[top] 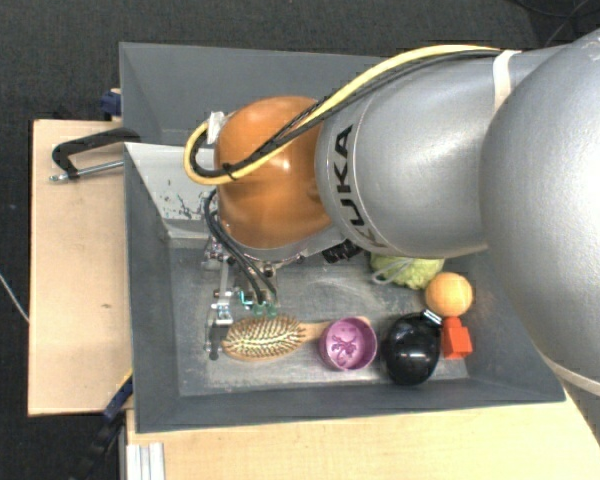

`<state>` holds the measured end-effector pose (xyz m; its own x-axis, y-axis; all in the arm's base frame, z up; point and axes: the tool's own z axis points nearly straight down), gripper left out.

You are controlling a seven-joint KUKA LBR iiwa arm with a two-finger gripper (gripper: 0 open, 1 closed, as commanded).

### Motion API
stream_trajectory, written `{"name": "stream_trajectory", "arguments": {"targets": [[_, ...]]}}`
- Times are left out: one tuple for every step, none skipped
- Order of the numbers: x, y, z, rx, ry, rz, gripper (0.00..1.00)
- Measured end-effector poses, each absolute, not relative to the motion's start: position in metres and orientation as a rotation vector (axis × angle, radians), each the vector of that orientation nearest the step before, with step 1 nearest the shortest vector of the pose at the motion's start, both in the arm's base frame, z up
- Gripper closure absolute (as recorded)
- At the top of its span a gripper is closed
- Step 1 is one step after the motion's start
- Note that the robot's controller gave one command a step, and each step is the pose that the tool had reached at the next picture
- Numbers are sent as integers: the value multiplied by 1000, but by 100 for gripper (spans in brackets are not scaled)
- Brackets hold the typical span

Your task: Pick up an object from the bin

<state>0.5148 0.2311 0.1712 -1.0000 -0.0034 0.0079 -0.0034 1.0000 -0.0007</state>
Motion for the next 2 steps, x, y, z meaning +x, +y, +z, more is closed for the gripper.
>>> {"name": "stream_trajectory", "arguments": {"targets": [[517, 230, 176, 1, -3142, -2, 0], [508, 188, 128, 219, -3137, -3, 0]]}}
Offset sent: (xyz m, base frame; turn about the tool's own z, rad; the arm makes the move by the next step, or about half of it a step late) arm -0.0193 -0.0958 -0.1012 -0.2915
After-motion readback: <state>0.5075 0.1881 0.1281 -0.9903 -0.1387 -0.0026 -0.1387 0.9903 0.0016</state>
